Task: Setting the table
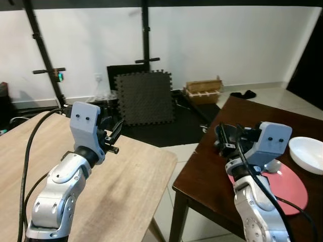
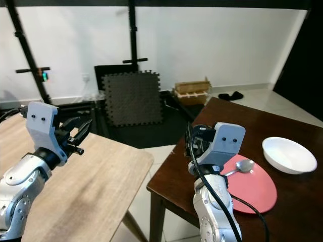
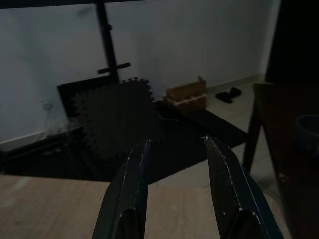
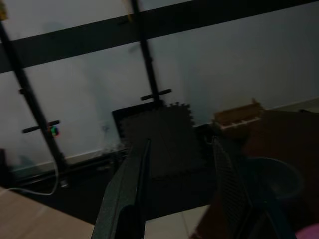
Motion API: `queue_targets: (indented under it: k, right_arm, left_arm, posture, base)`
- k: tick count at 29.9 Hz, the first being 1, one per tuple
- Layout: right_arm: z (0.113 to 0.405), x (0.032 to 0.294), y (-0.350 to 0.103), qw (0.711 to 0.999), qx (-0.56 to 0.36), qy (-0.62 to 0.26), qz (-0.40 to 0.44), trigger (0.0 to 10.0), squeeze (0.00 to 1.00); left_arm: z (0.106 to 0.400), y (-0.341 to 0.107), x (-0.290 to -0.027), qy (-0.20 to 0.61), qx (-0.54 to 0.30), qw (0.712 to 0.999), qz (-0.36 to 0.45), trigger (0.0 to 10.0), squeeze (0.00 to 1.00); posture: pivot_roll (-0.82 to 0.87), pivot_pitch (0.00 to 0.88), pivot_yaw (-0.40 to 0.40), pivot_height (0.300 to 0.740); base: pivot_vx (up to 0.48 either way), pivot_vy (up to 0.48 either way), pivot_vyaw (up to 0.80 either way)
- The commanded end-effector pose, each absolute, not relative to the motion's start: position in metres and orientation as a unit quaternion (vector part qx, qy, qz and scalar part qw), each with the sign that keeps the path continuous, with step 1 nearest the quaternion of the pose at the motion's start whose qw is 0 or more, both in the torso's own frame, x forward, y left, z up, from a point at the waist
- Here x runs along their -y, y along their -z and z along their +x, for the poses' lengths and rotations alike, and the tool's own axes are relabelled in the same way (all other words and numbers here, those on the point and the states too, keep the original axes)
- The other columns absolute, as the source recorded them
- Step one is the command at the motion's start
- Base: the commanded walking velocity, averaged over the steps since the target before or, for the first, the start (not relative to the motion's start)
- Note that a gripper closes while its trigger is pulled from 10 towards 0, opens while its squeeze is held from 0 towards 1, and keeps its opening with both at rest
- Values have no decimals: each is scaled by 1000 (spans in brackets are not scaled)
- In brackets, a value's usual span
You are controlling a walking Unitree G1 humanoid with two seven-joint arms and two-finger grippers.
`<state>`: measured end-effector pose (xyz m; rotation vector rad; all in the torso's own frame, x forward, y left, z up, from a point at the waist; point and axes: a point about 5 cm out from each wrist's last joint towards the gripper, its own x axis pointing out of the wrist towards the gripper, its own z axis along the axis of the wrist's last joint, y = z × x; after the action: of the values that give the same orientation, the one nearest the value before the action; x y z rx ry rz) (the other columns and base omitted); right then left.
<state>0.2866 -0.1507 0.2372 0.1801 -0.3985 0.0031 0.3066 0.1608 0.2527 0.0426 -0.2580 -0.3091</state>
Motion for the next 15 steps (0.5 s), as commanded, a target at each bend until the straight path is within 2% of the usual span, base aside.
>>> queue_targets:
  k: [1, 15]
  right_arm:
    - [288, 148, -234, 977, 193, -8, 91, 10000, 0]
    - [288, 144, -233, 976, 193, -17, 96, 10000, 0]
  left_arm:
    - [306, -252, -165, 148, 125, 981, 25, 10000, 0]
    - [305, -253, -164, 148, 123, 981, 28, 10000, 0]
  posture:
    - [68, 0, 36, 740]
    - [76, 0, 36, 740]
  base:
    - [0, 0, 800]
    - [0, 0, 794]
